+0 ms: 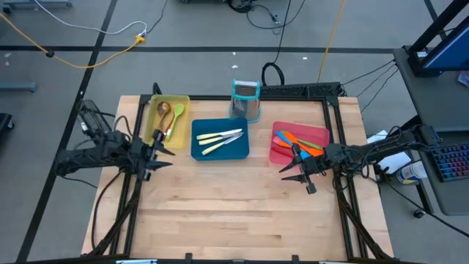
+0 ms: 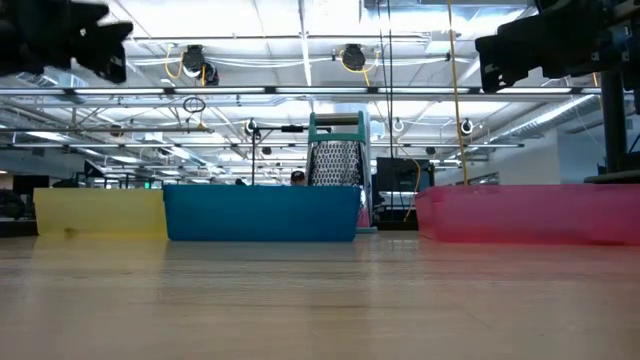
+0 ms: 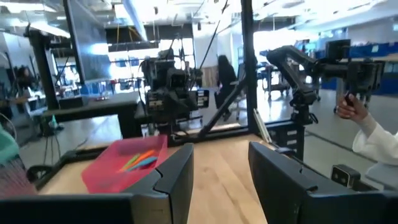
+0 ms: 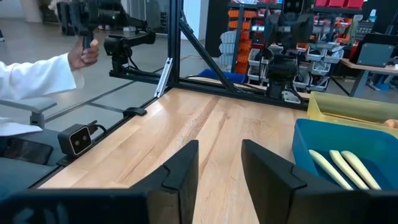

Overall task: Pick & Place Kitchen Items
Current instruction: Return to Home Position

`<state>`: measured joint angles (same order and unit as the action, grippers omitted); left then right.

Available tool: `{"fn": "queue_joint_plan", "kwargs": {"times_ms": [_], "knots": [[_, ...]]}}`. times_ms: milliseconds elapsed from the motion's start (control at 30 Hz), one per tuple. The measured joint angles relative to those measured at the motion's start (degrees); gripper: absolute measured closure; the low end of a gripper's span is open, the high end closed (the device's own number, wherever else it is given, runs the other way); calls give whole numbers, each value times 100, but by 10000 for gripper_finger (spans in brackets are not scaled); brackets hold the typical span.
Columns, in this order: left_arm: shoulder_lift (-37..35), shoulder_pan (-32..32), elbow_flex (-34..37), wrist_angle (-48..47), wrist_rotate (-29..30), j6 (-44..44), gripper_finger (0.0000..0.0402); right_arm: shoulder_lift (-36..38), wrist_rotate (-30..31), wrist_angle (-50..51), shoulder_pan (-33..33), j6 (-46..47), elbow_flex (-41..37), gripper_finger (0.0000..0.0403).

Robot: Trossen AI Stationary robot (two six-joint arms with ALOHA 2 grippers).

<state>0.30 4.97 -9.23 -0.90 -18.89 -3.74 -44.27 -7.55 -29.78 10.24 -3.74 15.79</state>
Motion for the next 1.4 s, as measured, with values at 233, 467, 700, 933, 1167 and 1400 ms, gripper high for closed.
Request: {"fn": "queue_joint_plan", "kwargs": {"times_ms": [233,467,700,933,1167,1400], "knots": [[-1,0,860,1041,34,222,245,0,0,2,-1,1,0,287],[7,0,854,864,202,576,245,0,0,-97,-2,2,0,287],[7,0,856,680,307,1355,245,1,-11,-88,-1,23,0,287],[7,0,856,704,310,1440,245,470,-21,171,-50,639,0,287],[7,0,856,701,310,1450,245,1344,4,1648,-52,706,0,287],[7,0,856,703,310,1450,245,2095,2,2116,-50,790,-178,287]]}}
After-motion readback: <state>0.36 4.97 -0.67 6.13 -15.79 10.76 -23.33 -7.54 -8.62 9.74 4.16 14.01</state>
